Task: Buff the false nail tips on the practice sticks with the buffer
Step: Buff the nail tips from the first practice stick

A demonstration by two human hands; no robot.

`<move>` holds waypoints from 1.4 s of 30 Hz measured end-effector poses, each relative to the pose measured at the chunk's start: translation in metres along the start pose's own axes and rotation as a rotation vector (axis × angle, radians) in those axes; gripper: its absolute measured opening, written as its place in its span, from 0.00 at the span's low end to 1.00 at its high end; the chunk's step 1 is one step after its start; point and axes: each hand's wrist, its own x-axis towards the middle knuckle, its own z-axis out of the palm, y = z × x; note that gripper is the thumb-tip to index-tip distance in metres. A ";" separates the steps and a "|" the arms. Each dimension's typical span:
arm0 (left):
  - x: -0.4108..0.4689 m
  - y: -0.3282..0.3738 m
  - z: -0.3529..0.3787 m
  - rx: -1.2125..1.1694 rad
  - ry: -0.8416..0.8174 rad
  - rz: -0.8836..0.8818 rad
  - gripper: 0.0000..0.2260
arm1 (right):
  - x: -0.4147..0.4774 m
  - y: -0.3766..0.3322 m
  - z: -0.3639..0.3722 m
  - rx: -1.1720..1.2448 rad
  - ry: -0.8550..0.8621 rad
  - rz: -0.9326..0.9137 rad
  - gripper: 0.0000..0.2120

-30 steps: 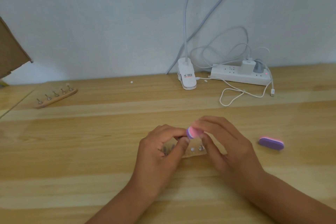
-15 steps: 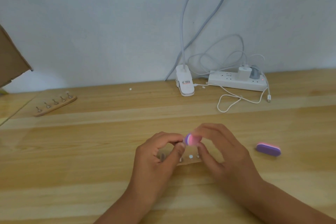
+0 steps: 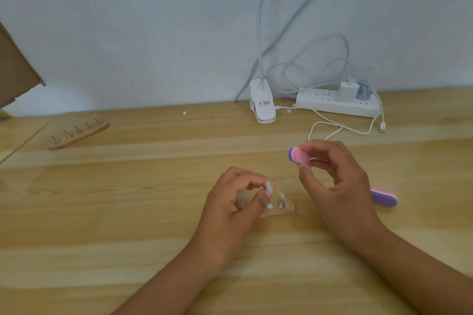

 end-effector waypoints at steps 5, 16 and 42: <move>-0.002 -0.002 0.000 0.176 -0.005 0.030 0.04 | -0.001 0.002 0.000 -0.023 -0.016 -0.019 0.16; -0.002 -0.003 0.002 0.326 -0.033 0.010 0.05 | -0.001 0.004 0.001 -0.048 -0.021 -0.032 0.16; 0.000 0.009 0.016 0.927 0.005 0.236 0.04 | 0.000 0.000 0.002 -0.008 -0.032 0.027 0.17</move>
